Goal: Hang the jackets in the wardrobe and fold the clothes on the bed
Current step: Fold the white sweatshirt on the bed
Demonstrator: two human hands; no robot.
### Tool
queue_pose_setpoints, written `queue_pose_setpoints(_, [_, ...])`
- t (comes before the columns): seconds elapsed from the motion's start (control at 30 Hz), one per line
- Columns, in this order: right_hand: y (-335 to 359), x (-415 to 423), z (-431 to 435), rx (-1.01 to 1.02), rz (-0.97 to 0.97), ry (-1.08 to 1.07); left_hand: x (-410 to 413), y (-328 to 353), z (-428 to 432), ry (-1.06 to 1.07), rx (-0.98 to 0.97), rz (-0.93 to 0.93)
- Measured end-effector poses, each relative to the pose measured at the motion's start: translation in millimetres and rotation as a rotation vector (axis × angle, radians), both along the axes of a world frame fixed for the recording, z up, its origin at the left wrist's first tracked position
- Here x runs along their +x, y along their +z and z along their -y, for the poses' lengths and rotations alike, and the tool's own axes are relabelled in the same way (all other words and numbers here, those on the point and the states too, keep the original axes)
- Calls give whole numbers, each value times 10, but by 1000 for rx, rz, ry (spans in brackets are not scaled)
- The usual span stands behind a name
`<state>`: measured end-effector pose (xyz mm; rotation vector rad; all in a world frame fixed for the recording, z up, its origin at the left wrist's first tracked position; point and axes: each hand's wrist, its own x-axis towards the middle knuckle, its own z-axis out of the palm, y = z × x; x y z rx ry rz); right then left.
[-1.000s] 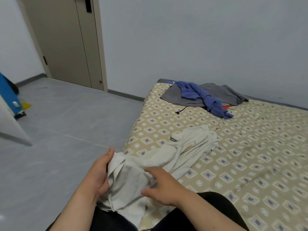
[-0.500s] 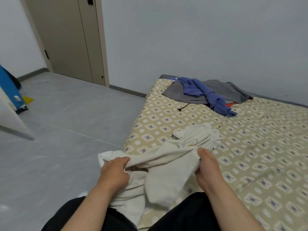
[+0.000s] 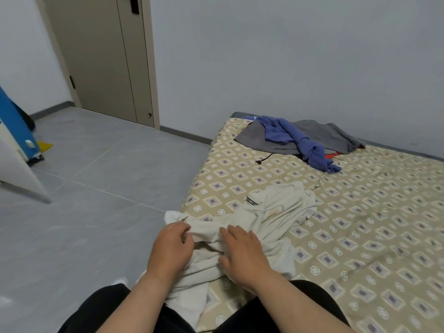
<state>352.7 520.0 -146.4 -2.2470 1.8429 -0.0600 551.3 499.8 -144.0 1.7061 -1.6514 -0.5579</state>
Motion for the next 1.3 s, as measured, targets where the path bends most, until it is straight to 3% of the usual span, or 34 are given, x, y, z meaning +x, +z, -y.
queue_pose_setpoints(0.07, [-22,-101,75,28,36,-107,6,55,-33,-51,-209,-10])
queue_pose_setpoints(0.17, [74,-250,141,25,352,-333,60,70,-31,-9,-293,-74])
queue_pose_setpoints(0.27, [215,-304,150,-129,613,-477,125,6,41,64,-74,-117])
queue_pose_setpoints(0.37, [343,-338,103,-119,1002,-735,200,-98,39,6,146,-142])
queue_pose_setpoints(0.43, [394,-385,94,-93,1155,-835,208,-131,25,-55,328,-154])
queue_pose_setpoints(0.53, [457,-403,81,-151,1206,-863,167,-138,18,-85,321,-25])
queue_pose_setpoints(0.63, [534,-429,82,-233,1331,-942,169,-147,35,-51,311,-87])
queue_pose_setpoints(0.77, [500,-650,70,-460,1185,-1333,160,-162,-21,-154,427,-73])
queue_pose_setpoints(0.83, [461,-835,40,-443,1170,-1500,140,-157,-26,-181,401,-21])
queue_pose_setpoints(0.93, [350,-976,101,-126,1040,-1418,120,-149,-21,-171,380,-2])
queue_pose_setpoints(1.1, [316,-668,165,-15,707,-1135,74,-74,-43,-341,450,-93])
queue_pose_setpoints(1.17, [266,-596,190,55,708,-1111,43,-100,-74,-370,531,-117])
queue_pose_setpoints(1.3, [220,-618,225,192,958,-1203,-5,-177,-75,-273,523,-215])
